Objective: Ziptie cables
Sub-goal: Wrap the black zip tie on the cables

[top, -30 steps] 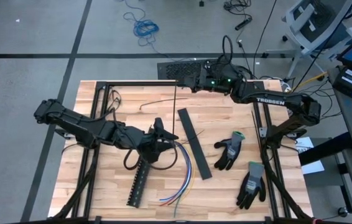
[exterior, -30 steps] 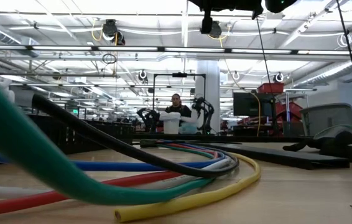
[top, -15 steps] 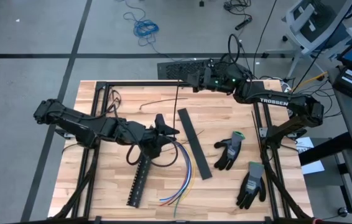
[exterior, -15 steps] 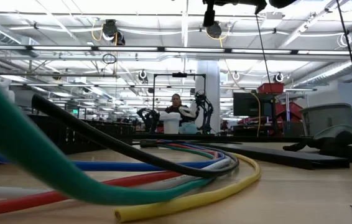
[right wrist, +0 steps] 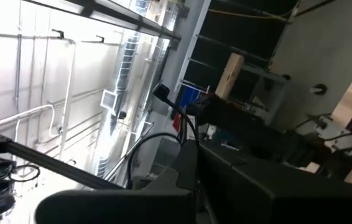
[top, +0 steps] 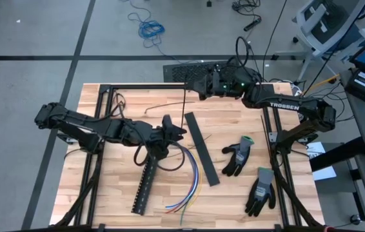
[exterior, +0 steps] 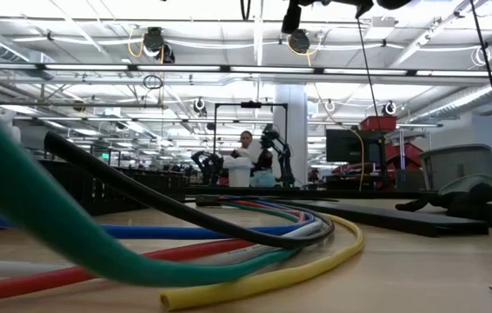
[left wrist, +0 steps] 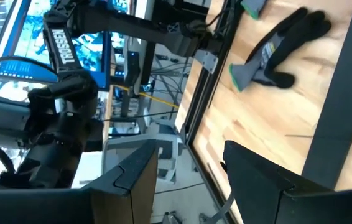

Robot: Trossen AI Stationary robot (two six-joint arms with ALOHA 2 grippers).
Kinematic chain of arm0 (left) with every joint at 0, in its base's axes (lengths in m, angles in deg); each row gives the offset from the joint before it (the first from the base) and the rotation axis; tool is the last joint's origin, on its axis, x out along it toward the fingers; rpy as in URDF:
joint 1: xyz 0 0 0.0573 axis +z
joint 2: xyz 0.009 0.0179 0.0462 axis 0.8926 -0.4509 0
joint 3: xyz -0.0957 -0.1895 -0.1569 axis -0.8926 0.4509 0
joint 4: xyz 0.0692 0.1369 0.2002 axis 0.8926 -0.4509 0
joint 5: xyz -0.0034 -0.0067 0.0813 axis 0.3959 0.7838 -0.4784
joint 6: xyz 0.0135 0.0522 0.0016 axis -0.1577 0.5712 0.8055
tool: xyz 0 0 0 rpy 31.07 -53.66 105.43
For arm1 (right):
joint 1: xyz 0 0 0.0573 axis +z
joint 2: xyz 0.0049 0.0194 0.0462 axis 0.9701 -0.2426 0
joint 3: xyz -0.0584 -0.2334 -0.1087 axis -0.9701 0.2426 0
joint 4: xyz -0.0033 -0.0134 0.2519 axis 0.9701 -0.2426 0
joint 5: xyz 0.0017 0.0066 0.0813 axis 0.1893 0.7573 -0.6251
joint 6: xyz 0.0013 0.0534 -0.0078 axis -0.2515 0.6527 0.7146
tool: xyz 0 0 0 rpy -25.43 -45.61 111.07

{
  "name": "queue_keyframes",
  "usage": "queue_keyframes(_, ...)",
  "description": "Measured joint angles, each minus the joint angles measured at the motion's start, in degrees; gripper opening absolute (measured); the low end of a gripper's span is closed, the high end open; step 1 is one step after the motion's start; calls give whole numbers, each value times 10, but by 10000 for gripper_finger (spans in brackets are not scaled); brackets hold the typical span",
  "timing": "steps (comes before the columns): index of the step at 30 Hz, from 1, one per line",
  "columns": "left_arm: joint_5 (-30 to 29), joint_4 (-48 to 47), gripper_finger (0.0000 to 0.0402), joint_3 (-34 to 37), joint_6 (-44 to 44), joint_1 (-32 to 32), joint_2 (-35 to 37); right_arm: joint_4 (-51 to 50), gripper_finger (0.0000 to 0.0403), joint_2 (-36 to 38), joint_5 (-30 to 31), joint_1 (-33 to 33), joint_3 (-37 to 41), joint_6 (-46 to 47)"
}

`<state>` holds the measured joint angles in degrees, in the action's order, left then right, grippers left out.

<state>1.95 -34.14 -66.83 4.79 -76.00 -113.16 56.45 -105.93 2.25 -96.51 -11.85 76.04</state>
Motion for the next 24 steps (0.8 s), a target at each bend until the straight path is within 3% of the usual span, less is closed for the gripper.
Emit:
queue_keyframes(7,5,0,182,0,-3,9,0,61,0,0,-2,6,0,25)
queue_keyframes(12,7,-24,182,-1,-96,9,0,86,0,9,-6,3,0,23)
queue_keyframes(18,-52,-106,182,-1,-139,-1,0,-18,0,47,-16,-33,0,-80)
queue_keyframes(24,-154,-122,182,-1,-67,1,0,-134,0,100,-17,-78,0,-181)
